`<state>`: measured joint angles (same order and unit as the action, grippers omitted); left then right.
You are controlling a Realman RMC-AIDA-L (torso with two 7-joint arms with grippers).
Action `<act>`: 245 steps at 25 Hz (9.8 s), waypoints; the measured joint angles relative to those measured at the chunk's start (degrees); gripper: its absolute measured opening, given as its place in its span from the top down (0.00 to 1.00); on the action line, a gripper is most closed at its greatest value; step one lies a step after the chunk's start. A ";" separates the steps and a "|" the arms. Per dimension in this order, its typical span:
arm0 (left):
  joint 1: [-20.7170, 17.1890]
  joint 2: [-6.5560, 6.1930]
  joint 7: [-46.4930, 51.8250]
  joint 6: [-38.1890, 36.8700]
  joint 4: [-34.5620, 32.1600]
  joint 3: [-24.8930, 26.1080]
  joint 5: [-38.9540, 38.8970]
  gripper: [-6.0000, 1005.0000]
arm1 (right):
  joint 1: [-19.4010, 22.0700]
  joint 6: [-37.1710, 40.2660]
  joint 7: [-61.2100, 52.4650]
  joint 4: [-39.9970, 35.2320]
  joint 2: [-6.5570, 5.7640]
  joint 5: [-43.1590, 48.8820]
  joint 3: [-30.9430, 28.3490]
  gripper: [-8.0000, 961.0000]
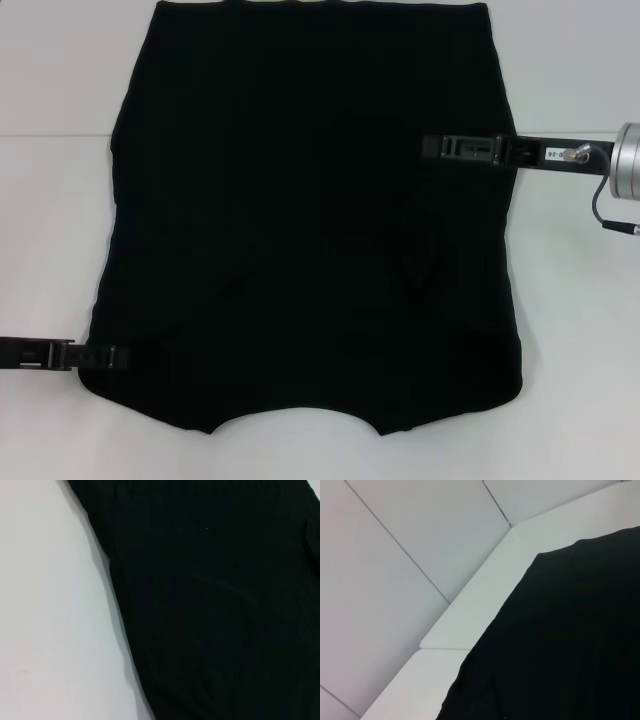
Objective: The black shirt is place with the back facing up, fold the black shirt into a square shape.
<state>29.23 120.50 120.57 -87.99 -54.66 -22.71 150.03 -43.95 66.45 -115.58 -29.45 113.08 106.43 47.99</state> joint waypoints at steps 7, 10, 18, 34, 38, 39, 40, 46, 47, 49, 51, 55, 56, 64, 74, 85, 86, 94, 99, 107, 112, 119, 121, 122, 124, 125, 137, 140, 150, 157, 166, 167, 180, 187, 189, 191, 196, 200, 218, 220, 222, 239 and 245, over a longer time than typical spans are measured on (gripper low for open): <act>0.76 -0.17 -0.45 1.29 1.18 -0.61 1.25 0.19 | -0.16 0.10 0.00 0.00 -0.14 0.00 -0.50 0.09; 1.05 -0.26 -0.29 1.94 1.59 -0.64 1.60 0.27 | -0.27 0.19 0.00 0.00 -0.15 0.00 -0.53 0.09; 1.24 -0.52 -0.21 2.22 1.59 -0.23 1.60 0.60 | 0.03 0.45 0.00 0.00 -0.15 0.01 -0.53 0.10; 1.15 -0.87 -1.05 1.80 1.46 2.13 1.13 0.94 | 2.62 7.70 -5.65 0.51 -4.45 5.97 -0.24 0.11; 0.77 -0.81 -1.68 1.77 1.63 2.80 0.87 0.94 | 4.80 11.88 -8.92 0.57 -5.88 8.00 -0.43 0.11; 0.69 -0.78 -1.81 1.77 1.80 2.87 0.73 0.94 | 5.36 13.21 -9.22 0.57 -6.18 8.13 -0.44 0.11; 0.57 -0.76 -2.05 1.77 2.09 2.96 0.52 0.94 | 5.97 14.55 -9.69 0.57 -6.50 8.41 -0.44 0.11; 0.39 -0.64 -2.89 2.00 3.03 3.16 0.16 0.94 | 7.95 17.71 -13.66 0.65 -7.06 13.25 -0.52 0.11; 0.36 -0.63 -2.89 2.00 3.03 3.16 0.16 0.94 | 8.04 17.71 -14.33 0.72 -7.04 14.34 -0.52 0.11; 0.28 -0.62 -2.90 2.00 3.05 3.16 0.16 0.94 | 8.02 17.54 -15.20 0.98 -6.79 16.60 -0.46 0.12; 0.24 -0.61 -2.96 1.99 3.06 3.15 0.16 0.94 | 7.69 17.22 -15.39 1.28 -6.32 18.45 -0.46 0.12; 0.33 -0.61 -3.13 1.99 3.08 3.08 0.16 0.94 | 6.96 15.53 -15.46 1.45 -5.06 20.48 -0.23 0.12; 0.39 -0.61 -3.13 1.99 3.09 3.07 0.16 0.94 | 6.70 15.17 -15.47 1.60 -4.80 20.87 -0.17 0.12; 0.68 -0.85 -3.29 2.18 3.50 3.09 0.17 0.94 | 5.50 12.47 -15.88 2.32 -3.47 22.24 -0.05 0.12; 0.79 -0.88 -3.47 2.22 3.52 3.12 0.18 0.94 | 6.29 10.47 -15.01 2.32 -2.99 22.25 -0.12 0.32; 0.92 -0.88 -3.69 2.44 3.60 3.12 0.16 0.94 | 7.18 11.29 -12.98 1.81 -2.07 21.80 -0.87 0.82; 0.92 -0.88 -3.69 2.53 3.60 3.12 -0.28 0.94 | 7.55 11.57 -12.67 1.65 -2.08 21.76 -1.18 0.86; 0.39 -0.88 -3.67 -0.69 3.31 6.50 -2.09 0.94 | 11.83 18.78 -4.27 1.46 -3.18 21.58 -10.54 0.93; -0.23 -1.41 -4.41 -4.64 3.47 10.75 -2.15 0.94 | 14.68 19.64 -1.67 1.41 -4.47 21.58 -13.46 0.92; -2.10 -0.74 -7.59 -13.94 4.08 11.96 -2.78 0.94 | 18.47 23.82 3.15 0.76 -6.14 21.95 -15.51 0.91; -4.36 0.01 -10.07 -18.01 4.98 12.67 -2.88 0.94 | 21.53 25.60 6.59 0.69 -7.08 22.23 -15.51 0.91; -7.19 1.39 -13.21 -21.90 6.02 12.68 -2.87 0.94 | 25.55 27.15 8.13 0.43 -8.32 22.25 -17.83 0.90; -7.73 1.68 -14.08 -22.35 6.59 12.63 -2.87 0.94 | 26.14 28.18 8.51 0.07 -8.54 22.26 -18.20 0.90; -7.84 1.75 -14.36 -22.43 6.94 12.63 -2.87 0.94 | 26.28 28.55 8.67 -0.12 -8.58 22.28 -18.27 0.90; -7.71 1.78 -14.51 -22.52 7.39 12.72 -2.89 0.94 | 26.38 29.07 8.81 -0.47 -8.67 22.40 -18.47 0.89; -7.45 1.75 -14.45 -22.57 7.47 12.77 -2.91 0.94 | 26.32 29.16 8.82 -0.55 -8.69 22.44 -18.68 0.89; 1.14 -2.10 -10.69 -18.55 10.76 13.12 -4.64 0.94 | 19.58 27.07 8.90 -0.13 -7.42 22.07 -21.38 0.88; 3.29 -3.01 -10.12 -16.45 11.79 13.23 -4.85 0.94 | 16.78 25.68 8.83 -0.11 -6.81 21.85 -21.77 0.88; 10.46 -5.96 -6.80 -3.36 17.13 12.85 -5.84 0.94 | 9.36 15.94 6.21 0.06 -6.40 22.11 -21.49 0.86; 15.28 -7.20 -6.02 7.21 20.71 12.63 -5.91 0.94 | 4.02 5.34 4.30 2.56 -6.15 22.13 -20.34 0.85; 20.18 -8.00 -6.74 22.81 24.65 10.99 -5.91 0.94 | -3.38 -10.05 3.09 6.36 -5.08 22.16 -16.98 0.84; 20.51 -8.01 -6.74 24.08 24.97 10.46 -5.91 0.94 | -4.07 -11.49 2.32 6.60 -5.08 22.15 -16.03 0.84; 24.85 -8.64 -6.76 34.63 27.18 7.42 -6.06 0.94 | -8.70 -18.58 -0.33 5.81 -5.62 21.83 -14.25 0.83; 25.39 -8.54 -8.55 39.46 29.19 7.33 -6.73 0.94 | -9.03 -22.98 -0.18 6.56 -5.29 22.05 -13.88 0.82; 25.65 -8.48 -8.89 40.29 29.57 7.33 -6.76 0.94 | -9.07 -23.70 -0.09 6.64 -5.13 22.04 -13.84 0.82; 25.86 -8.31 -9.13 40.87 29.74 7.25 -6.78 0.93 | -9.10 -24.31 0.08 6.98 -5.02 22.01 -13.83 0.81; 26.03 -7.73 -10.19 43.68 31.52 6.38 -7.03 0.91 | -9.12 -26.37 0.68 8.69 -4.69 21.96 -13.79 0.81; 25.82 -6.87 -11.47 45.20 32.64 6.09 -7.32 0.89 | -9.12 -27.90 2.41 10.06 -3.72 21.82 -13.71 0.80; 24.67 -4.08 -10.92 46.82 28.74 3.74 -7.41 0.82 | -7.33 -27.82 2.31 7.04 -1.51 21.76 -13.95 0.78; 24.47 -3.81 -10.71 47.38 27.63 3.75 -7.42 0.74 | -6.78 -27.76 2.30 4.71 -0.70 21.75 -14.23 0.74; 24.25 -3.74 -10.38 47.69 26.64 3.89 -7.42 0.67 | -6.17 -27.72 2.29 2.40 0.14 21.46 -14.38 0.65; 9.95 -2.04 -10.78 12.64 6.95 -2.13 -17.42 0.13 | 4.89 0.92 2.52 -5.36 -2.66 1.28 -14.64 0.19; 5.09 -1.78 -16.90 12.75 7.23 -5.62 -17.28 0.12 | 6.54 2.14 2.94 -4.77 -2.02 0.71 -13.26 0.19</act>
<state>34.32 118.72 103.67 -75.25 -47.43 -28.33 132.76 -37.41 68.58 -112.64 -34.21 111.06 107.14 34.74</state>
